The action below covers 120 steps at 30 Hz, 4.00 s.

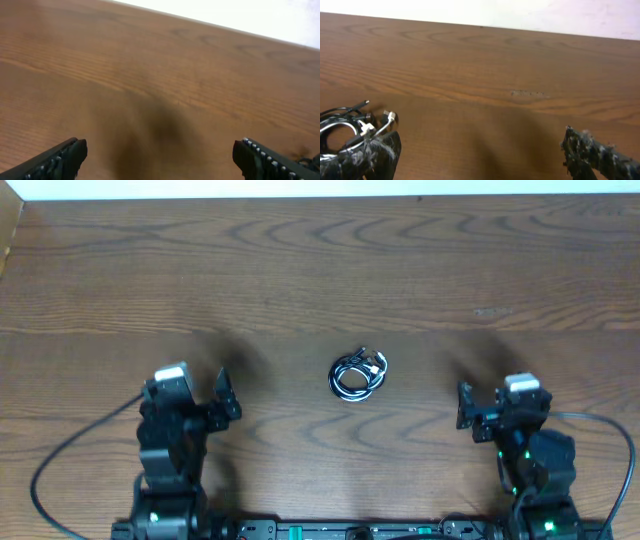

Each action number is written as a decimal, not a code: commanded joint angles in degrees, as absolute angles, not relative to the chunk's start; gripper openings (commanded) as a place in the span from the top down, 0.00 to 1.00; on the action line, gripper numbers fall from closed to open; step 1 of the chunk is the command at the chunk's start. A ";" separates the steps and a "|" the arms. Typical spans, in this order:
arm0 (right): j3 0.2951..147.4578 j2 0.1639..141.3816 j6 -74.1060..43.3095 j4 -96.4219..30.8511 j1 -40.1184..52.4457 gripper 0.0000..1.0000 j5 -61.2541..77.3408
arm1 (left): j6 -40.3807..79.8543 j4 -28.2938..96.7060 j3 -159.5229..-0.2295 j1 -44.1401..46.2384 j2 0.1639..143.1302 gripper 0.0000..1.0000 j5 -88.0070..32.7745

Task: Untangle cables

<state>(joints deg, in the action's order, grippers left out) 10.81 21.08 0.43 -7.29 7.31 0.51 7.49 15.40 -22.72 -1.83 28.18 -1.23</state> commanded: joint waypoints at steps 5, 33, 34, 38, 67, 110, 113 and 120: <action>22.65 38.44 -2.70 -10.72 7.49 0.01 0.78 | 7.70 25.82 -39.03 -1.72 45.06 0.02 -5.08; 37.67 58.02 2.17 -22.09 7.51 0.01 14.63 | 11.62 31.51 -56.34 3.73 60.84 0.02 -24.71; 37.67 58.02 2.20 -22.09 7.51 0.01 14.61 | 12.03 30.11 -56.34 3.99 61.73 0.02 -24.93; 37.67 58.04 2.20 -22.04 7.51 0.01 14.55 | 12.34 27.18 -56.34 7.07 66.98 0.03 -24.84; 37.67 58.11 2.20 -22.52 7.49 0.01 14.55 | 14.04 18.04 -56.34 28.69 101.75 0.32 -15.53; 37.67 61.04 -0.49 -22.00 7.51 0.05 40.34 | 62.76 16.38 -56.38 26.17 87.99 0.93 -39.70; 37.67 61.04 -4.47 -21.56 7.51 0.13 42.83 | 67.90 16.38 -56.38 26.22 87.99 0.92 -40.14; 37.67 61.04 -25.91 -21.43 7.57 0.29 42.37 | 70.65 16.34 -56.38 26.22 87.99 0.93 -42.41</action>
